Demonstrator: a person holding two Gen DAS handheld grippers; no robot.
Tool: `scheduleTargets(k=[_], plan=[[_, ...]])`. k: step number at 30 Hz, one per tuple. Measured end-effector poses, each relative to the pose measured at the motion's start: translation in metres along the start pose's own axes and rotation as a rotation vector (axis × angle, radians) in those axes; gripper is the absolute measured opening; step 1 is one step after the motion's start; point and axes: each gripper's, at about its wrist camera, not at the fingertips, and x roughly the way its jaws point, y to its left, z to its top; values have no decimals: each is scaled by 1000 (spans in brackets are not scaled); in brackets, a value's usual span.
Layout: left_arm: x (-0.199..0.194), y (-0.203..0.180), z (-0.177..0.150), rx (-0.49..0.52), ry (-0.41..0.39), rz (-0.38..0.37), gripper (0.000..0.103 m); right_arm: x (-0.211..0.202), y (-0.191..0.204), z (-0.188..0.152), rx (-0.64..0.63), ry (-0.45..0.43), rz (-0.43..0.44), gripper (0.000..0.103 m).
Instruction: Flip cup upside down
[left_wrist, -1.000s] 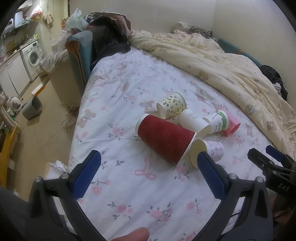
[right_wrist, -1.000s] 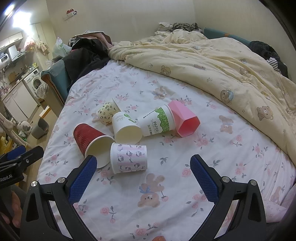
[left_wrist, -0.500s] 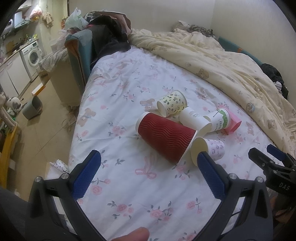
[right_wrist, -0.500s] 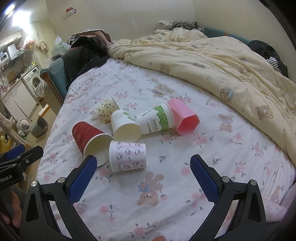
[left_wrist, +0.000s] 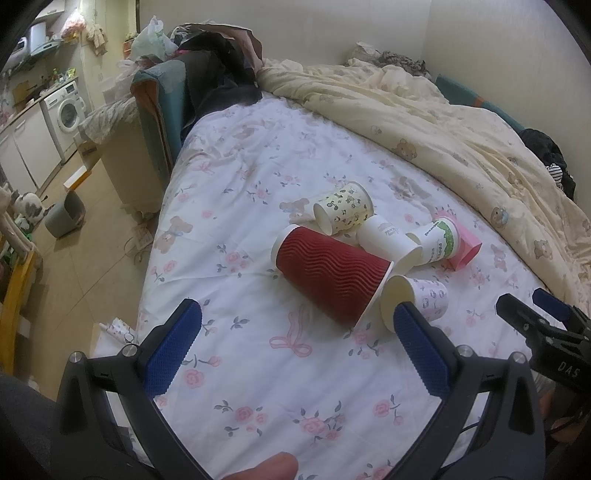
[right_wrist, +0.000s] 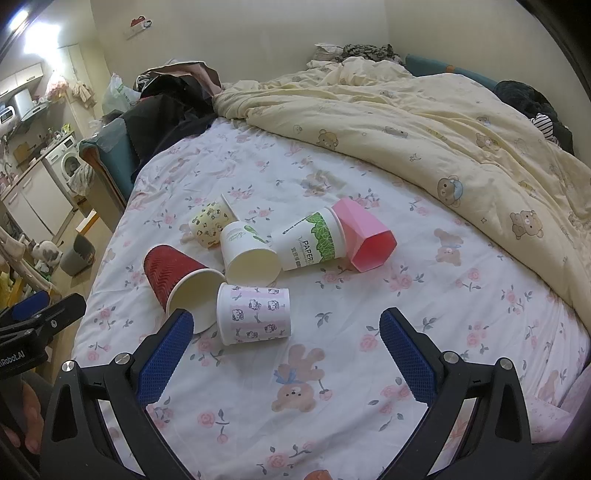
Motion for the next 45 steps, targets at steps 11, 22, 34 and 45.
scheduleTargets(k=[11, 22, 34, 45], plan=[[-1, 1, -1, -1, -4, 3, 102, -1, 3, 1, -8, -3, -5, 103], [-2, 3, -2, -20, -11, 12, 103, 1, 4, 0, -3, 4, -4, 103], [3, -3, 15, -16, 60, -10, 103, 3, -6, 2, 27, 17, 4, 103], [105, 10, 51, -301, 404, 16, 102, 8, -22, 3, 81, 48, -11, 103]])
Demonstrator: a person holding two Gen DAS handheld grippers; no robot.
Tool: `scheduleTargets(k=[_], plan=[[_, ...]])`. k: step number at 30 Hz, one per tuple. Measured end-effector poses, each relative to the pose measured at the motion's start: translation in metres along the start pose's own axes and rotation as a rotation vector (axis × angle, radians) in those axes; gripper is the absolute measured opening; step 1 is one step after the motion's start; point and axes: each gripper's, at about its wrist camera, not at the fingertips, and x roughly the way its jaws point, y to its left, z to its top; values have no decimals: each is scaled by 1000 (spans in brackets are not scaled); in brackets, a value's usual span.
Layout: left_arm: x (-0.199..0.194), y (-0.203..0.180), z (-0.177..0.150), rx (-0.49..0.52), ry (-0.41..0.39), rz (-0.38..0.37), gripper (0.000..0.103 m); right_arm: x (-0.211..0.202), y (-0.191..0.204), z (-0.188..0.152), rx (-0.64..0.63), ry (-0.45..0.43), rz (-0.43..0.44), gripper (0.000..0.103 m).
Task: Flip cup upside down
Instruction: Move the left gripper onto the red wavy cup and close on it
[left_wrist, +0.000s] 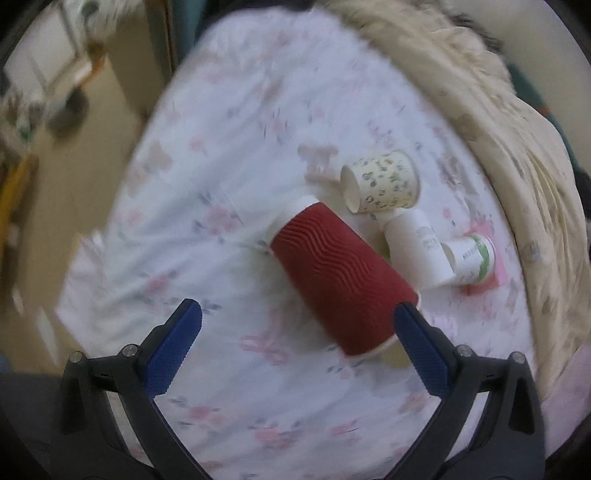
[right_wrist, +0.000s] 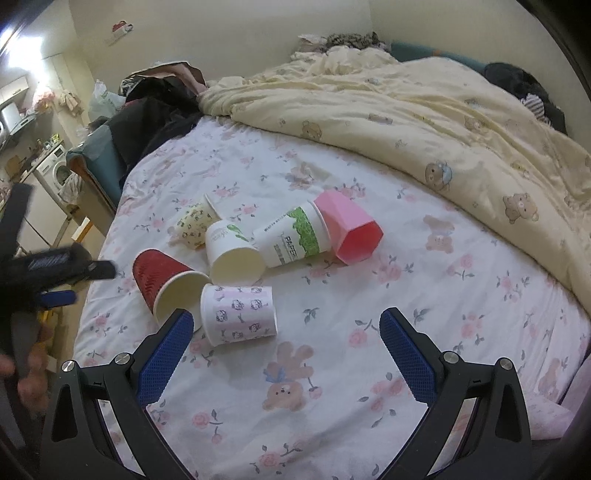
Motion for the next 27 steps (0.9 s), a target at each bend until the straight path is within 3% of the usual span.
scheduleTargets(k=[7, 15, 18, 19, 27], plan=[[53, -6, 9, -157, 154, -79, 96, 3, -10, 1, 47, 20, 12, 103], [79, -14, 13, -246, 217, -167, 96, 8, -12, 1, 60, 36, 29, 103], [85, -18, 16, -255, 218, -199, 88, 8, -11, 2, 61, 37, 33, 103], [86, -21, 17, -255, 220, -221, 81, 7, -11, 2, 61, 36, 33, 103], [78, -17, 17, -236, 205, -229, 76, 7, -14, 0, 69, 45, 25, 103]])
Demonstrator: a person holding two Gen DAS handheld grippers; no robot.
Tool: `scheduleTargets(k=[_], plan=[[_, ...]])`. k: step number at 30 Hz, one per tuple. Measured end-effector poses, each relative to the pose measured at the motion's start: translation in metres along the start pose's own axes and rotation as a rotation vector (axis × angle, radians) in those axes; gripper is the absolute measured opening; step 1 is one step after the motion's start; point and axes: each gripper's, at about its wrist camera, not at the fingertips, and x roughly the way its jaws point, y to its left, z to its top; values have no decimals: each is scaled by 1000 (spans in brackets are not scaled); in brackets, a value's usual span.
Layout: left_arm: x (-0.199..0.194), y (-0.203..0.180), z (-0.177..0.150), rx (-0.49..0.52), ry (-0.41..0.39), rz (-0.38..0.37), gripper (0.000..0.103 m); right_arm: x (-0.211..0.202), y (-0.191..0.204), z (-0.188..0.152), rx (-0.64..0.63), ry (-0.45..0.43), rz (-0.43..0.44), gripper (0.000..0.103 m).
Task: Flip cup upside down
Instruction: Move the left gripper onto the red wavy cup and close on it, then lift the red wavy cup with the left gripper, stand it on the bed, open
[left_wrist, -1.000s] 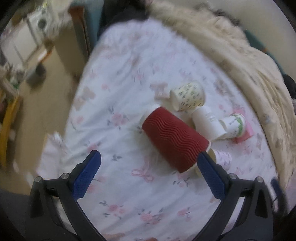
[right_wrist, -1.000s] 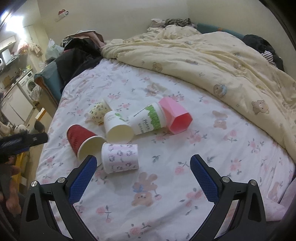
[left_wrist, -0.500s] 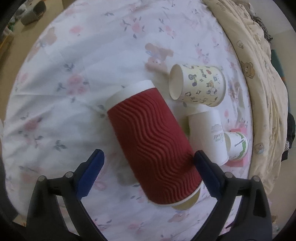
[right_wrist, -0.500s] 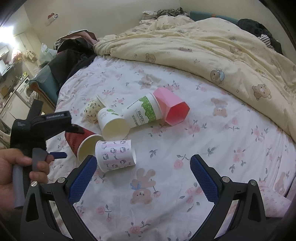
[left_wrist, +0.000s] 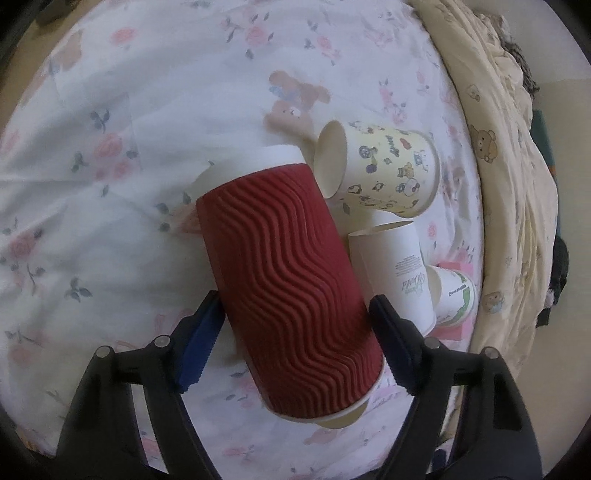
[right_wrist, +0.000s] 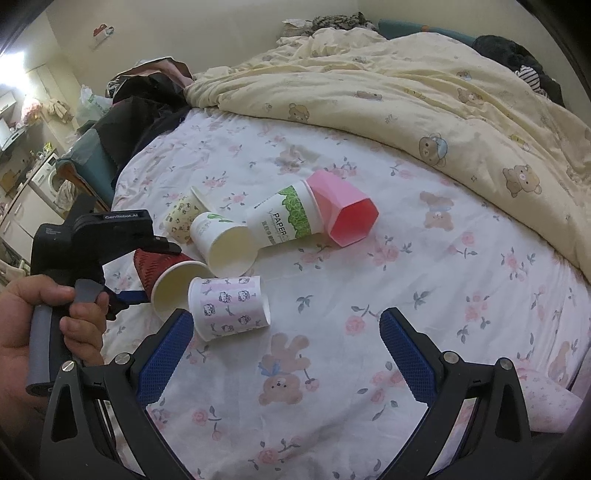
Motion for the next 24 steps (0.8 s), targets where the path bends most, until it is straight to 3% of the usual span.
scheduleTargets(k=[8, 13, 17, 24], plan=[[-23, 1, -2, 87, -27, 44, 76, -1, 5, 1, -23, -5, 8, 103], [-45, 1, -10, 209, -21, 81, 76, -3, 6, 1, -24, -11, 19, 103], [-55, -3, -34, 355, 11, 127, 76, -5, 7, -2, -33, -12, 15, 103], [-50, -2, -85, 446, 88, 125, 76, -8, 7, -5, -43, -6, 22, 103]])
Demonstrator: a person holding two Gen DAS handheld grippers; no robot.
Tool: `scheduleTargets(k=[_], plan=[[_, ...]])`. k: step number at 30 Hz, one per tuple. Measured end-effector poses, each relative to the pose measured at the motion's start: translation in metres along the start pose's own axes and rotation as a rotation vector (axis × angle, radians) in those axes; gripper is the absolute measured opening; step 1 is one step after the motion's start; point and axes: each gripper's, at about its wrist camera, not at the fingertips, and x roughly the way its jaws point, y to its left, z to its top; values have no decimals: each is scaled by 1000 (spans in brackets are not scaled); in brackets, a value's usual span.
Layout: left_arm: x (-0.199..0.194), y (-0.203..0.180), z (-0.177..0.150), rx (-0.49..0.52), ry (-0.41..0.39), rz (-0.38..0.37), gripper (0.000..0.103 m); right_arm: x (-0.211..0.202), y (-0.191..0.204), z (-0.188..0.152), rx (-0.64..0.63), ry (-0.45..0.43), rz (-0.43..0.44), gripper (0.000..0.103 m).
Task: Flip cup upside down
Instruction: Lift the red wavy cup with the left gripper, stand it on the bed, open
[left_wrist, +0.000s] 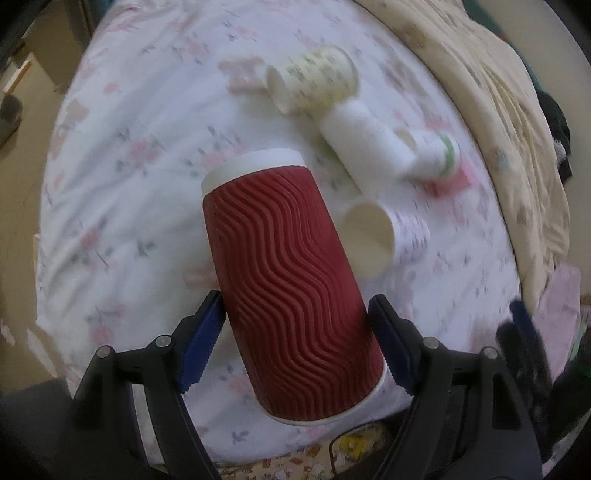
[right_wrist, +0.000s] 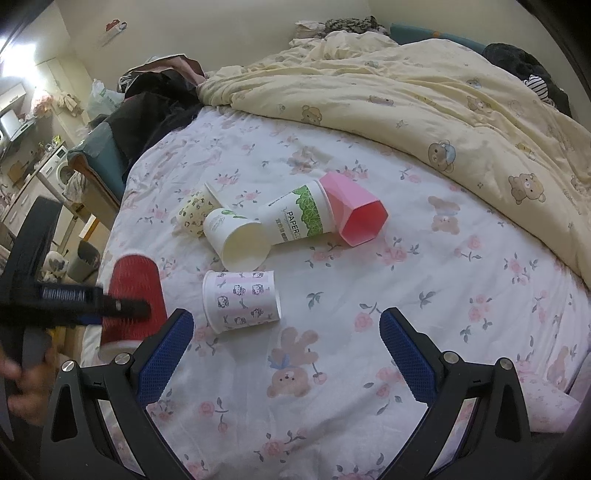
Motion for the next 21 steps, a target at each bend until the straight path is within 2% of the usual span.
scheduleTargets(k=[8, 21], plan=[[22, -7, -35, 11, 41, 30, 76, -1, -5, -1, 33, 14, 24, 103], [41, -4, -44, -7, 65, 46, 79, -6, -7, -2, 47, 10, 44, 103]])
